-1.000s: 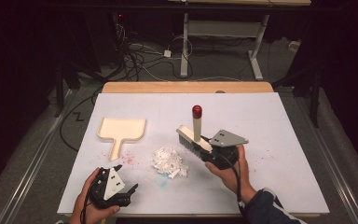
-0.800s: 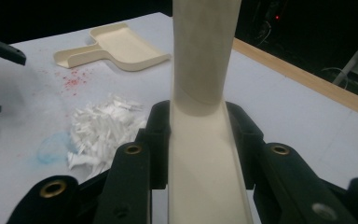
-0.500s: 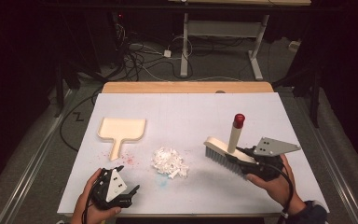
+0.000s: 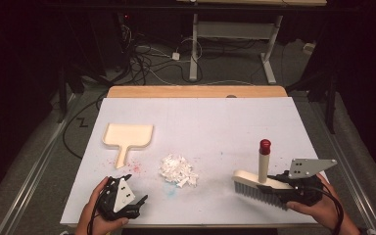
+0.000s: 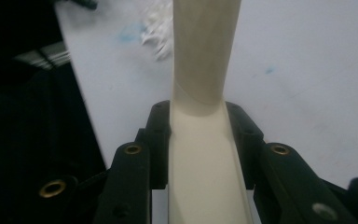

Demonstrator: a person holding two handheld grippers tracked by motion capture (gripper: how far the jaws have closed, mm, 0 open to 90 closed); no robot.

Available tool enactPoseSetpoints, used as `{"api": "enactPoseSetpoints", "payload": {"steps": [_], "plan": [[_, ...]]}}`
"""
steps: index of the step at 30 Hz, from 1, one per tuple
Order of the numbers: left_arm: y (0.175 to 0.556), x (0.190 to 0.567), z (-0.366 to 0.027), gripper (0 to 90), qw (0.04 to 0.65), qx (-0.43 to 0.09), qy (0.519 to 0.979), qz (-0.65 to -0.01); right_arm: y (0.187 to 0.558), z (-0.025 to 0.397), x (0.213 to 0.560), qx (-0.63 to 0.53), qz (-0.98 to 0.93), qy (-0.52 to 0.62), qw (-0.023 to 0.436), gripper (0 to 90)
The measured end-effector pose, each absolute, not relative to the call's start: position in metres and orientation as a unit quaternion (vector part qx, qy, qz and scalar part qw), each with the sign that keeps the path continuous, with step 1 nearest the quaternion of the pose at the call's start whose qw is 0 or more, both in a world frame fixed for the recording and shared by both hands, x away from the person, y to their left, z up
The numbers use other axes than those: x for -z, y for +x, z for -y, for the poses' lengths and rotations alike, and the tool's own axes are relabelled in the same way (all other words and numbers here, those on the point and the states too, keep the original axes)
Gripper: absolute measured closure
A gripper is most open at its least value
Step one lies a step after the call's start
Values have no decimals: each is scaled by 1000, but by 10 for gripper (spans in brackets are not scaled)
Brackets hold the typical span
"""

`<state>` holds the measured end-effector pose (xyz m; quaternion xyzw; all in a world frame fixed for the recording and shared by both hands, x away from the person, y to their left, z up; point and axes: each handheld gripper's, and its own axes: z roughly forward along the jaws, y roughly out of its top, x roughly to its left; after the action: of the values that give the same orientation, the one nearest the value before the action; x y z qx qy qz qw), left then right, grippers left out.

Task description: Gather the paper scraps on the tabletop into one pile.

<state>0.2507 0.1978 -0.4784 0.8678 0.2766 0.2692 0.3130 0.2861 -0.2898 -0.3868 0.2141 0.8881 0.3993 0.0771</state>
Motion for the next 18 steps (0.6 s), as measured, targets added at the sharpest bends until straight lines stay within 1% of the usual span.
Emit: {"api": "enactPoseSetpoints", "payload": {"steps": [3,6,9,12,18], "plan": [[252,479,-198,175,310,-264,870,-277,296,293,393,-376,-901,210,50,674],[252,479,-198,175,311,-264,869,-279,310,297,399,-369,-900,227,42,673],[253,480,-198,175,307,-263,871,-278,323,300,403,-358,-900,241,57,670],[254,482,-198,178,299,-262,874,-279,335,302,407,-360,-900,242,46,658],[254,482,-197,178,299,-263,874,-279,361,300,411,-328,-910,247,59,571]]}}
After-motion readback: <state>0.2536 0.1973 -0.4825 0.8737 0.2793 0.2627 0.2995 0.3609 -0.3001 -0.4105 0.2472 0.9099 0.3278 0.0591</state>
